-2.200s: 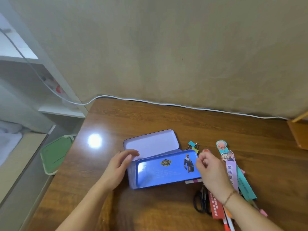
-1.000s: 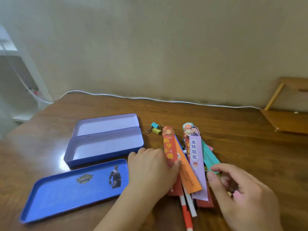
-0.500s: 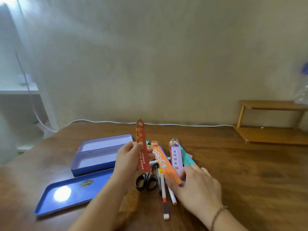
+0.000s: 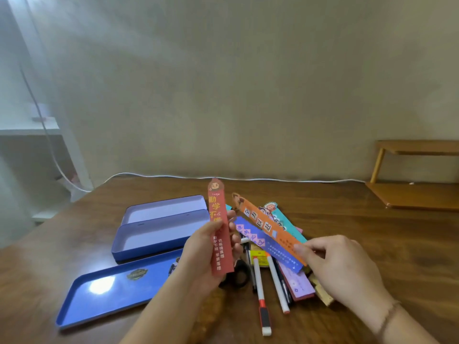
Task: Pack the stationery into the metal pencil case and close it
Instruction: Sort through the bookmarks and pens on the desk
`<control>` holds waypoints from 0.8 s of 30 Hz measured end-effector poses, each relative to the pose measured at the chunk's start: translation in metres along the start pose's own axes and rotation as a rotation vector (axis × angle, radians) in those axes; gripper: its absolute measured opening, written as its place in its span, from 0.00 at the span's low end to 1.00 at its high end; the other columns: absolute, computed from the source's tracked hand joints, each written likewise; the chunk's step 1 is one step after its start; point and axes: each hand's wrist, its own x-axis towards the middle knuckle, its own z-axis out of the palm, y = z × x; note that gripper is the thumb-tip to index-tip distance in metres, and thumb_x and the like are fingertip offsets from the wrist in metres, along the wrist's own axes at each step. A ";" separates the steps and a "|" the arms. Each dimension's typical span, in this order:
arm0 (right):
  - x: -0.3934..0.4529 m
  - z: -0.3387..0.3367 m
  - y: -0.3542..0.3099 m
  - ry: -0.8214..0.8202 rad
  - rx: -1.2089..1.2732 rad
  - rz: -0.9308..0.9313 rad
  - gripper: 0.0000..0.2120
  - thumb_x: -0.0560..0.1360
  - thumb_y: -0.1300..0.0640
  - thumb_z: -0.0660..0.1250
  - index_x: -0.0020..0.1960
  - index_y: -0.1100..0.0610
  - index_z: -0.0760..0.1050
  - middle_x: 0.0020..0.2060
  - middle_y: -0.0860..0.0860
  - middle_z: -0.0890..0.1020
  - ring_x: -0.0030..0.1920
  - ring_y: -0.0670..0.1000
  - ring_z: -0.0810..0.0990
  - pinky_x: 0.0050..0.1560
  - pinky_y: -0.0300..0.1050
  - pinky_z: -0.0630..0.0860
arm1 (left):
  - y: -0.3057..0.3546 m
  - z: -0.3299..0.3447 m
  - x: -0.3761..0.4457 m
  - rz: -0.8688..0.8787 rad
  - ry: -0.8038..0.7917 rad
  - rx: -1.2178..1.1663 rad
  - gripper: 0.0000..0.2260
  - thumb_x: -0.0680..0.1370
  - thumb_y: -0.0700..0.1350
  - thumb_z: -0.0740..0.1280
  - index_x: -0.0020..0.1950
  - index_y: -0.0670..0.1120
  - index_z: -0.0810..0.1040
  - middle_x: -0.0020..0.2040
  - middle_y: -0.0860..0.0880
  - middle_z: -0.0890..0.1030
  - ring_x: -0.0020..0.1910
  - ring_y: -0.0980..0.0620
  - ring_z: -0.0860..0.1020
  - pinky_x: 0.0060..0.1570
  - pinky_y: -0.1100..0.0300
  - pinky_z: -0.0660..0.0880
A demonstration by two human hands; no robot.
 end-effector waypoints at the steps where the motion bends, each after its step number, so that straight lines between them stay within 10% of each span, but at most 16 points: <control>1: 0.002 -0.002 0.002 0.014 0.071 -0.005 0.11 0.75 0.39 0.63 0.39 0.41 0.80 0.32 0.41 0.82 0.34 0.44 0.78 0.28 0.41 0.70 | 0.000 0.001 0.001 0.013 0.008 -0.016 0.14 0.82 0.41 0.56 0.64 0.40 0.75 0.36 0.45 0.76 0.30 0.51 0.73 0.28 0.61 0.75; 8: -0.018 -0.008 -0.027 -0.285 1.029 0.182 0.14 0.78 0.55 0.65 0.39 0.61 0.83 0.26 0.57 0.80 0.19 0.48 0.66 0.19 0.36 0.64 | -0.019 0.014 -0.007 -0.015 0.014 0.040 0.14 0.85 0.48 0.55 0.63 0.43 0.75 0.50 0.39 0.86 0.45 0.43 0.86 0.41 0.49 0.83; 12: -0.029 0.007 -0.039 -0.218 0.586 0.036 0.19 0.74 0.42 0.66 0.32 0.53 0.82 0.28 0.46 0.82 0.33 0.41 0.79 0.33 0.35 0.74 | -0.025 0.019 -0.012 -0.076 -0.075 -0.020 0.18 0.83 0.54 0.56 0.64 0.45 0.73 0.52 0.41 0.86 0.47 0.44 0.85 0.43 0.47 0.81; 17: -0.029 0.005 -0.036 0.001 0.075 -0.177 0.32 0.61 0.22 0.49 0.35 0.48 0.76 0.34 0.40 0.79 0.41 0.43 0.75 0.28 0.35 0.64 | -0.023 0.013 -0.007 -0.037 -0.055 -0.021 0.17 0.83 0.53 0.58 0.65 0.44 0.76 0.38 0.44 0.79 0.29 0.52 0.76 0.29 0.58 0.76; 20: -0.014 -0.002 -0.019 0.159 -0.020 -0.243 0.26 0.66 0.25 0.53 0.42 0.43 0.78 0.37 0.38 0.77 0.39 0.42 0.74 0.27 0.33 0.62 | -0.018 0.008 -0.003 -0.062 -0.037 -0.034 0.21 0.82 0.57 0.57 0.63 0.44 0.77 0.34 0.46 0.75 0.25 0.54 0.70 0.22 0.63 0.69; 24: -0.004 0.004 -0.014 -0.021 -0.250 -0.215 0.23 0.73 0.32 0.57 0.63 0.40 0.72 0.52 0.38 0.71 0.51 0.40 0.67 0.32 0.32 0.66 | -0.016 0.001 0.000 -0.087 -0.069 -0.098 0.25 0.80 0.63 0.55 0.60 0.43 0.77 0.34 0.46 0.74 0.24 0.54 0.70 0.22 0.64 0.69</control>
